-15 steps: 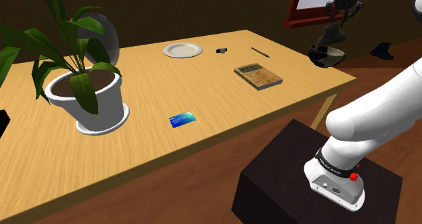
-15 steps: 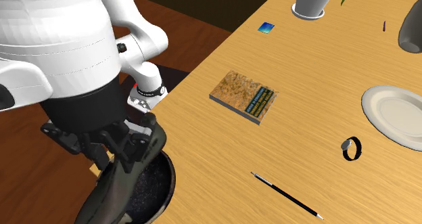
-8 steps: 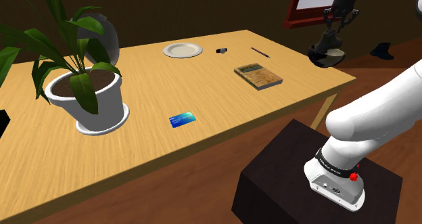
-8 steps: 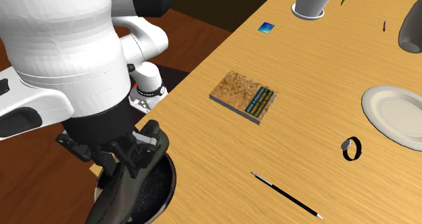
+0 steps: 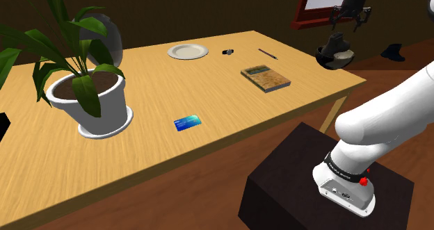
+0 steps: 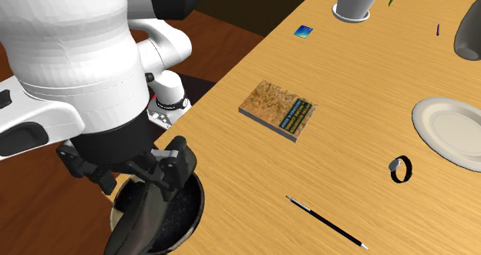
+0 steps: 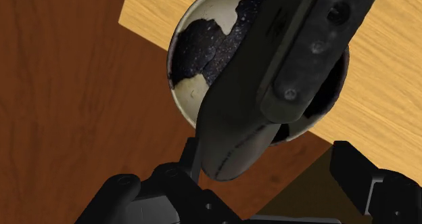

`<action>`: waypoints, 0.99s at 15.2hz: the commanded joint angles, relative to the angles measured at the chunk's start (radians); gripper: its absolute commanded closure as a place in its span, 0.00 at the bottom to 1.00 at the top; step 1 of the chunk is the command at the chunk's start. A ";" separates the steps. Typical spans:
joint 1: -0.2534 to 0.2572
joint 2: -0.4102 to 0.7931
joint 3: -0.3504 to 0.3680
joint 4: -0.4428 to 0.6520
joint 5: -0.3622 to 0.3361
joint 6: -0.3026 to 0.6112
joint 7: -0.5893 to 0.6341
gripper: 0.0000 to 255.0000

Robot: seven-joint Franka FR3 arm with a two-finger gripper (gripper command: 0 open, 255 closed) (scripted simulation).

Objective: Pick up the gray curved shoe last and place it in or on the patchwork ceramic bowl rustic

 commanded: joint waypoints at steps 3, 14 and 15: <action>0.000 0.000 0.000 0.000 0.000 0.000 0.000 0.00; 0.009 0.006 0.019 0.131 0.008 -0.127 -0.005 0.00; 0.009 0.006 0.019 0.131 0.008 -0.127 -0.005 0.00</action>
